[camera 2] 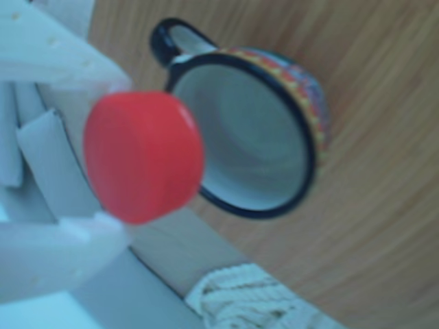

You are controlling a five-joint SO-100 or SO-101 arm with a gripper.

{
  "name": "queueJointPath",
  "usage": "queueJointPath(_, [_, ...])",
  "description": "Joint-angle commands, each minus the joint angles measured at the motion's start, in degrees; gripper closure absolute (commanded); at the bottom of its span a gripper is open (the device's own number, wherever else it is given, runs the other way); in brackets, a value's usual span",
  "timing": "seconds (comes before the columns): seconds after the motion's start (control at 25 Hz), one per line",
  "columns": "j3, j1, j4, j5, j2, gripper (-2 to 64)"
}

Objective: Grasp a red cap and put it in the cup.

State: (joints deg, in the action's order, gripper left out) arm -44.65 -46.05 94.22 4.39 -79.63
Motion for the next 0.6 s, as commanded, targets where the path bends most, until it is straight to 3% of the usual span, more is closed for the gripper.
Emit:
queueJointPath(0.0, [0.6, -3.5, 3.0, 0.6, -3.4, 61.9])
queueJointPath(0.4, [-4.6, -9.9, -5.5, 3.0, -2.4, 61.9])
queueJointPath(0.56, [-1.4, -9.6, -5.6, 3.0, 2.9, 61.9])
